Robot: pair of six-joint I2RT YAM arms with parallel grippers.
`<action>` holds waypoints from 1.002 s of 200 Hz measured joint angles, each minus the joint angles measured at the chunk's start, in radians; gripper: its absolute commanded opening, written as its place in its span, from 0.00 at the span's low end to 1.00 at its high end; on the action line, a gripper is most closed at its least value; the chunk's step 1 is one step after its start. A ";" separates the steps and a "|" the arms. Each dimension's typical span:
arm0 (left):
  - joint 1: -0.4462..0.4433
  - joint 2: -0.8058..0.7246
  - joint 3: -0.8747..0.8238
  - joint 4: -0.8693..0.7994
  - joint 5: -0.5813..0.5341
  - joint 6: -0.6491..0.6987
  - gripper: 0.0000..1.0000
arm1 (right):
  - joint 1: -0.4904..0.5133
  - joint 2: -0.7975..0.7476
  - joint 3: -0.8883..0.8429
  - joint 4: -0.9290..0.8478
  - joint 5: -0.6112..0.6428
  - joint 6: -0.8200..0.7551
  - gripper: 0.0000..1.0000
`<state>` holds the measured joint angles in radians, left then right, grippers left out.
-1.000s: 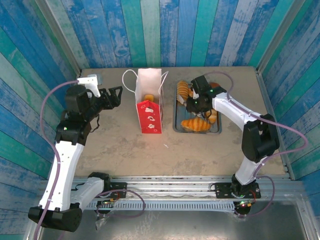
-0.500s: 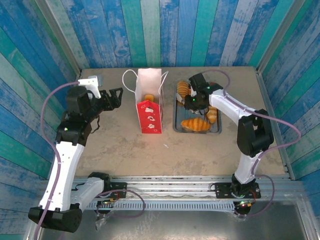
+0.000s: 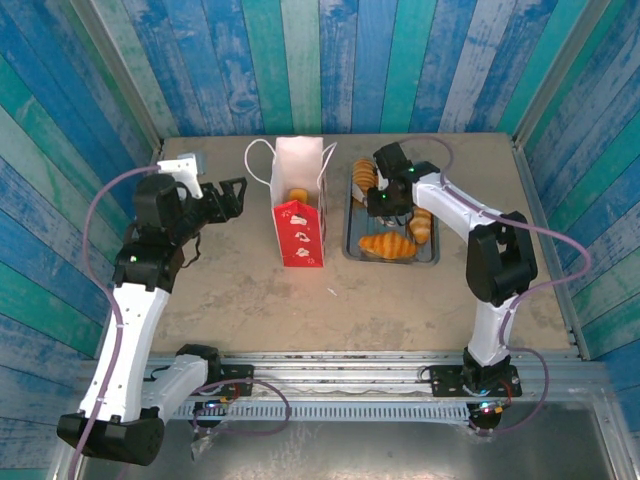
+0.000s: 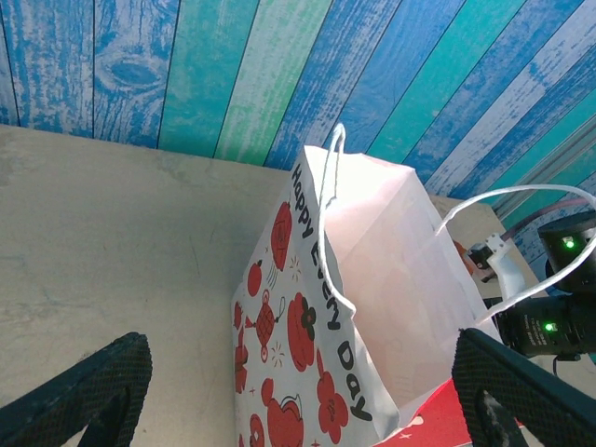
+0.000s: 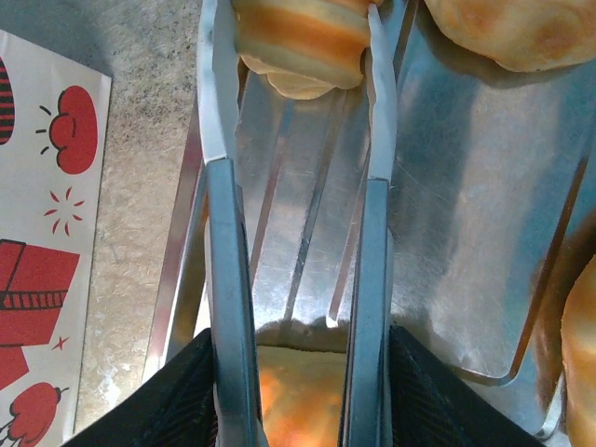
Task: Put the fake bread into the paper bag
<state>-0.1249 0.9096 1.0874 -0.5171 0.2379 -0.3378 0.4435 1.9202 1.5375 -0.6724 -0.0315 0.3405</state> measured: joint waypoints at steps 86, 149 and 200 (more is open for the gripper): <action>0.000 0.000 -0.019 0.000 0.007 -0.021 0.88 | 0.000 -0.052 -0.048 0.003 0.016 -0.001 0.13; 0.000 -0.002 -0.032 0.006 0.082 -0.130 0.88 | 0.000 -0.273 -0.182 0.003 0.016 0.012 0.08; 0.000 0.034 -0.092 0.073 0.211 -0.219 0.81 | 0.000 -0.470 -0.236 0.001 0.024 0.029 0.07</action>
<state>-0.1249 0.9436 0.9955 -0.4442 0.4484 -0.5571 0.4435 1.4498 1.3014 -0.6712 -0.0074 0.3698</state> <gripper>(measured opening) 0.829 0.303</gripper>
